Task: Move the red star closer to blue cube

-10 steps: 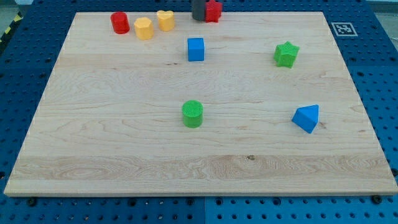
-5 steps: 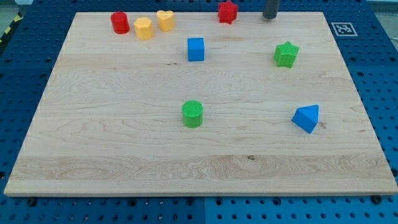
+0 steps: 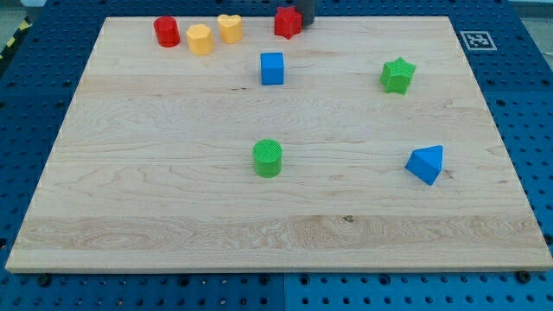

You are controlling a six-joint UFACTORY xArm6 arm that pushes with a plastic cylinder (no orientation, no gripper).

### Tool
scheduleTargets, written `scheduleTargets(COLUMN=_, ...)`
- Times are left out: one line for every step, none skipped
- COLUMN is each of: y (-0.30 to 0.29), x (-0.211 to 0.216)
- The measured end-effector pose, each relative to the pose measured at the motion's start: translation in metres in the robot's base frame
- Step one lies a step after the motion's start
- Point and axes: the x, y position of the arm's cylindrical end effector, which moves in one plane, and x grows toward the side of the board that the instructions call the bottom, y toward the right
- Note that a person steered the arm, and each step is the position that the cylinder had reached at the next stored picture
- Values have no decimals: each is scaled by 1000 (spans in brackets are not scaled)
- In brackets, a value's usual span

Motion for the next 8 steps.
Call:
scheduleTargets(y=1, x=27)
scheduleTargets(y=1, x=17)
scheduleTargets(y=1, x=-14)
scheduleTargets(y=-5, x=-13)
scheduleTargets(y=-40, x=-13)
scheduleTargets(y=-59, x=-13)
scheduleTargets(y=-63, x=-10)
scheduleTargets(y=-64, x=9)
